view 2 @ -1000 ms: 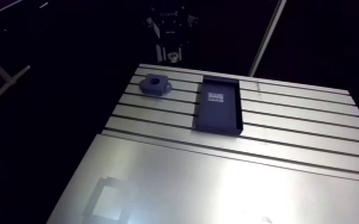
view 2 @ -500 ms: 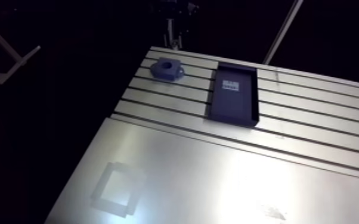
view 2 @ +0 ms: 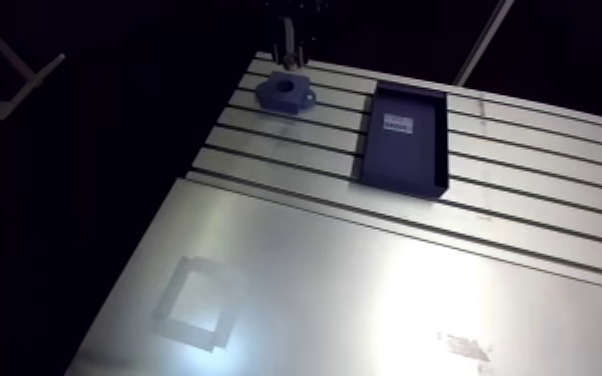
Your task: Pick up the bearing and press it into the housing until flush.
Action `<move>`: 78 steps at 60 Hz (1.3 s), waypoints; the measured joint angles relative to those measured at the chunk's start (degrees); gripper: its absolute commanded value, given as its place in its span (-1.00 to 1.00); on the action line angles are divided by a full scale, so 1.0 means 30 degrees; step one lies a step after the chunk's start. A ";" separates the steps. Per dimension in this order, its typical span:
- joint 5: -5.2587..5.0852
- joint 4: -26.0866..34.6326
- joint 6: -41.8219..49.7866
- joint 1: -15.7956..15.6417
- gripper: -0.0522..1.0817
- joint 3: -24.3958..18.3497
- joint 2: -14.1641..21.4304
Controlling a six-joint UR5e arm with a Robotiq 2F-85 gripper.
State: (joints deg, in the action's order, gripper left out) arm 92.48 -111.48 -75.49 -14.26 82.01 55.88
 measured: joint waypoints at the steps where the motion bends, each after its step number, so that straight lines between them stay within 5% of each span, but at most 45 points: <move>1: -0.0006 -0.0001 -0.0002 -0.0011 0.31 -0.0015 -0.0033; 78: 0.0042 -0.0065 -0.0214 -0.0469 0.31 -0.0619 -0.1391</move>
State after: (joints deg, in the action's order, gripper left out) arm 92.61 -111.67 -76.13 -15.67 80.15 51.70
